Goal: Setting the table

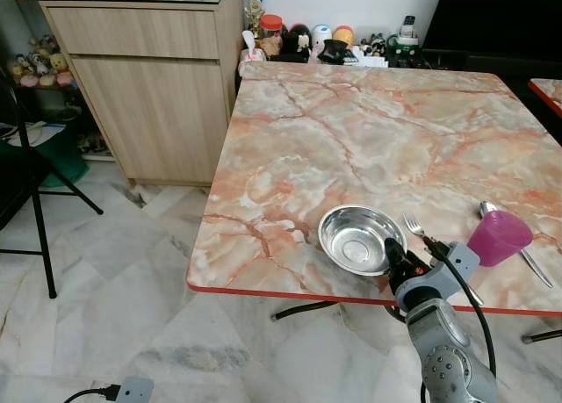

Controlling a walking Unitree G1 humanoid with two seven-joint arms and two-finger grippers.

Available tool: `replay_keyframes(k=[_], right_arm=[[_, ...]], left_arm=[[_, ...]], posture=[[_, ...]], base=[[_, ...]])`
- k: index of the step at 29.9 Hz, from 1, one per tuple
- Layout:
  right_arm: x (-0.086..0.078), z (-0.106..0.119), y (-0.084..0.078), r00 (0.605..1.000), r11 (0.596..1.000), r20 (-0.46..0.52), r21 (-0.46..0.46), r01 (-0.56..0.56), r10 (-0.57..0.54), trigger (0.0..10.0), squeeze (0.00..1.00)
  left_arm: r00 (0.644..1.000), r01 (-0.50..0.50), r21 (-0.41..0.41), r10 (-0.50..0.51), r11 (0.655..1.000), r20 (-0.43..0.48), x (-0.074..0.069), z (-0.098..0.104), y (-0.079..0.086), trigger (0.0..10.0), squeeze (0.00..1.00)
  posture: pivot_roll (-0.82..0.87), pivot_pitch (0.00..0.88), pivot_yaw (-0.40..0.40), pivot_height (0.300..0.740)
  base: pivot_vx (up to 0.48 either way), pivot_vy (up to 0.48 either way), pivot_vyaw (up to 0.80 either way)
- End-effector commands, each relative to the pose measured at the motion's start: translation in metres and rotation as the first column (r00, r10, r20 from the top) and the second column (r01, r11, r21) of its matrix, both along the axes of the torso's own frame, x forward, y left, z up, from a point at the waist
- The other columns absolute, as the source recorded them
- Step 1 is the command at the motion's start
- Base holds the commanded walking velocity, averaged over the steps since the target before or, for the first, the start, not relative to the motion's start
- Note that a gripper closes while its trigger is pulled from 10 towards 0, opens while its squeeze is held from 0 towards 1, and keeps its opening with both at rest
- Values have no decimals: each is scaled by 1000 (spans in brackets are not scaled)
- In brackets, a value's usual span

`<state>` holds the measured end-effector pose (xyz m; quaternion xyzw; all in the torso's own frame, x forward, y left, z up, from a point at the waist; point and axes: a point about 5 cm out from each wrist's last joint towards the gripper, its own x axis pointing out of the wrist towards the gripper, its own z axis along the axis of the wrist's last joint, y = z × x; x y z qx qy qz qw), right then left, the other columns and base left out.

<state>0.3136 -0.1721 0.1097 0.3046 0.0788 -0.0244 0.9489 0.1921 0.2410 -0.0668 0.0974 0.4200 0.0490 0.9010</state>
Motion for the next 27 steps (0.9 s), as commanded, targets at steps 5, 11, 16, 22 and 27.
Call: replay_keyframes(k=[5, 11, 16, 22, 27], right_arm=[[1, 0, 2, 1000, 1000, -2, 5, -4, 4, 0, 0], [1, -1, 3, 1000, 1000, -9, 3, -10, 10, 0, 0], [1, -1, 3, 1000, 1000, -11, 0, -11, 11, 0, 0], [2, 0, 2, 1000, 1000, -6, -2, -2, 2, 0, 0], [2, 0, 1, 1000, 1000, -9, -2, 19, -19, 10000, 0]], left_arm=[[999, 25, -8, -25, 1000, -41, -5, -5, -5, 10000, 0], [999, 28, -14, -28, 1000, -34, -1, -4, -8, 10000, 0], [999, 26, -17, -27, 1000, -33, -1, -4, -9, 10000, 0], [999, 21, -22, -22, 1000, -39, -3, -5, -11, 10000, 0], [999, 16, -21, -17, 1000, -42, -4, -6, -11, 10000, 0]], posture=[[14, 107, -13, 740], [13, 103, -17, 740], [12, 112, -20, 740], [13, 119, -23, 740], [17, 124, -25, 740]], base=[[0, 0, 0], [0, 0, 0], [0, 0, 0], [0, 0, 0], [0, 0, 0]])
